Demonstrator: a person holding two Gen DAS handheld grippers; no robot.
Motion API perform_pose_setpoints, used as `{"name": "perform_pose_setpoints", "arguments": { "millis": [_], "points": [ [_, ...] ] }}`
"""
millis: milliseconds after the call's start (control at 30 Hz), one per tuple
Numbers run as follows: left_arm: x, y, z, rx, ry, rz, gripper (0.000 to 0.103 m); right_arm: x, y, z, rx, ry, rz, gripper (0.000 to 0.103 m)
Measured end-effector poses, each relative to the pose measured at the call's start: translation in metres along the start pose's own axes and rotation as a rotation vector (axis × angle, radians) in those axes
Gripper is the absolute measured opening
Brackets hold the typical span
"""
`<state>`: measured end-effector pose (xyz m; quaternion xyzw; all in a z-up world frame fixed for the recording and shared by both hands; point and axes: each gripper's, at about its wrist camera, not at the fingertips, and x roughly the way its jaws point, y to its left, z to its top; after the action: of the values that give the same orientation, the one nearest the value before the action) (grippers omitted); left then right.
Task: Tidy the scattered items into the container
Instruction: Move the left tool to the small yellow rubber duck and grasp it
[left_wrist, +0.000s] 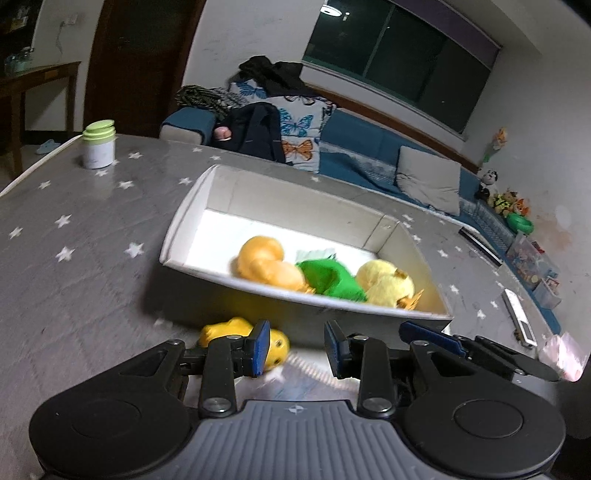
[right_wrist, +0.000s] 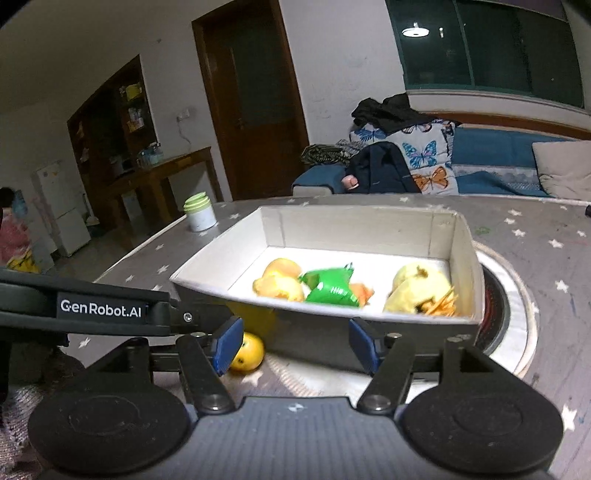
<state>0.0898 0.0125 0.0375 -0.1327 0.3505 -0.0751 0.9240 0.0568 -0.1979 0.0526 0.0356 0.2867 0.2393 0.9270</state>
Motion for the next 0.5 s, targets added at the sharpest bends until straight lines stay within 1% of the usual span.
{"name": "perform_pose_setpoints", "arguments": {
  "millis": [167, 500],
  "points": [
    [-0.004, 0.009, -0.009, -0.013, 0.011, 0.017, 0.035, 0.000, 0.008, -0.009, -0.008, 0.022, 0.012, 0.065],
    [-0.009, 0.018, -0.016, -0.029, 0.020, 0.028, 0.035, 0.000, 0.021, -0.022, -0.033, 0.064, 0.041, 0.065]
  ]
}}
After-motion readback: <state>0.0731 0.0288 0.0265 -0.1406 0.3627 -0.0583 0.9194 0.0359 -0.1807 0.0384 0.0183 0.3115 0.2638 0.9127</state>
